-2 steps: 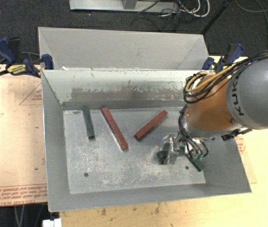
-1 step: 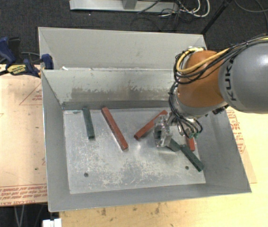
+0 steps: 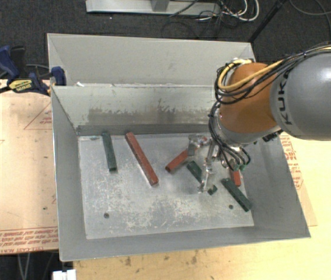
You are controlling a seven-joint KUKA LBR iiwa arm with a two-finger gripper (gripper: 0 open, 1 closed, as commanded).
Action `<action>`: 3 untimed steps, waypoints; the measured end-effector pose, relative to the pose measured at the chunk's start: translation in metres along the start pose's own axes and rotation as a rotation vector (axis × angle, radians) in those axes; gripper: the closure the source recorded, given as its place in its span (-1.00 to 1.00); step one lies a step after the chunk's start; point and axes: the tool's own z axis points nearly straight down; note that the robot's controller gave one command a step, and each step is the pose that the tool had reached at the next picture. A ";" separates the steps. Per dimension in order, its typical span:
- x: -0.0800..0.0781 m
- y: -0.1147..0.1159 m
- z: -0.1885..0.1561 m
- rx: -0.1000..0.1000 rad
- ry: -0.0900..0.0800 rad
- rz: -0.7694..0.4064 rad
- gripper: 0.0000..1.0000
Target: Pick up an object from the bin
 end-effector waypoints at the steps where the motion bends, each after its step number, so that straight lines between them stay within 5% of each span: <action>1: -0.066 0.010 0.036 -0.001 -0.001 -0.287 -1.00; 2: -0.067 0.009 0.035 0.000 -0.002 -0.285 1.00; 3: -0.063 0.018 -0.113 0.001 -0.010 -0.222 1.00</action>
Offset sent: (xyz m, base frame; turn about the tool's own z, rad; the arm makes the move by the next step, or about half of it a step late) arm 0.0649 0.0125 -0.0352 -0.2884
